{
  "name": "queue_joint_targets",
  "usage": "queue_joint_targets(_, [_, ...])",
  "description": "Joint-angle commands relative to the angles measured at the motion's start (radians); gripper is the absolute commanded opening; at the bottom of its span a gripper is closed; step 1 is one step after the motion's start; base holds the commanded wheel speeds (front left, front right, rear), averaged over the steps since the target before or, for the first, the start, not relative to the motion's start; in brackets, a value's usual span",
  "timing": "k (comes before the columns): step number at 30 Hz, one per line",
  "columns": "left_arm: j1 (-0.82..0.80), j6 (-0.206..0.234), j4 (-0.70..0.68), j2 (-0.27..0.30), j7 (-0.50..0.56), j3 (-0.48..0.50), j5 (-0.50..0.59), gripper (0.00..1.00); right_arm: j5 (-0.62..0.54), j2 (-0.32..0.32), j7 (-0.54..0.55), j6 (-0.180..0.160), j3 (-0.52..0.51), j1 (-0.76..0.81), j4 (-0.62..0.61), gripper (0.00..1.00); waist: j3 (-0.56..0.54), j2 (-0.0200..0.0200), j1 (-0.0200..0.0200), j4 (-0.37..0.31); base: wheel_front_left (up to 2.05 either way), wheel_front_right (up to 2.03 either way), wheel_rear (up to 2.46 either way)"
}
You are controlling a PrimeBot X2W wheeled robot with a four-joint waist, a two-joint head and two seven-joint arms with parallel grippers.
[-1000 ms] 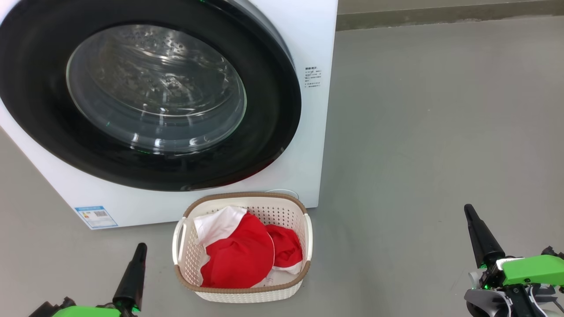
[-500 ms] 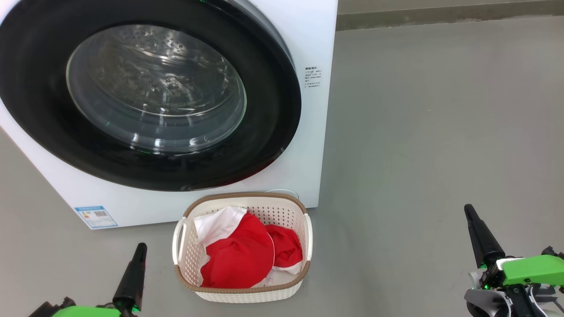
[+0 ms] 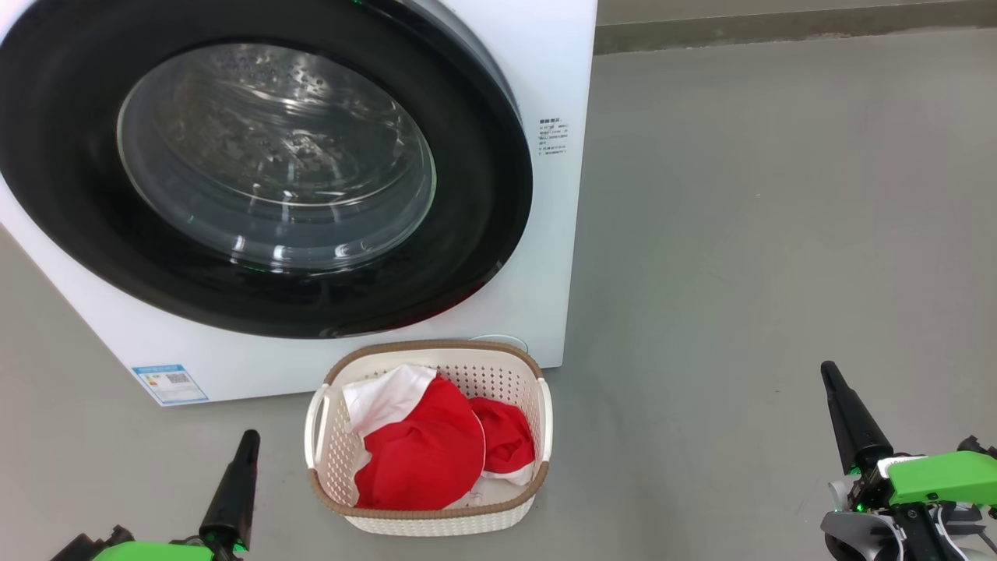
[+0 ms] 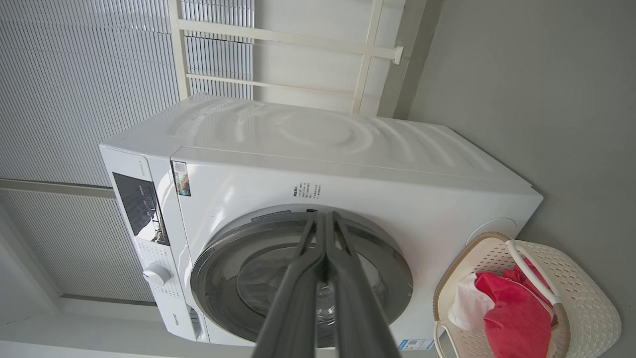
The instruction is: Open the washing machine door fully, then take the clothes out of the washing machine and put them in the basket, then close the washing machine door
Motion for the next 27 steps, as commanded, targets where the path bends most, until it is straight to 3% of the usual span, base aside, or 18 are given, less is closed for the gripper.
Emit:
queue_joint_targets(1, [-0.040,-0.007,-0.026,0.018,0.003,0.033,-0.007,0.00,-0.001,-0.009,0.007,0.000,0.017,-0.042,-0.025,0.00,0.000,0.0000,-0.0001,0.000,0.00,0.00,0.00])
queue_joint_targets(27, [-0.040,-0.007,-0.026,0.018,0.003,0.033,-0.007,0.00,-0.001,-0.009,0.007,0.000,0.017,-0.042,-0.025,0.00,0.000,0.0000,-0.0001,0.000,0.00,0.00,0.00])
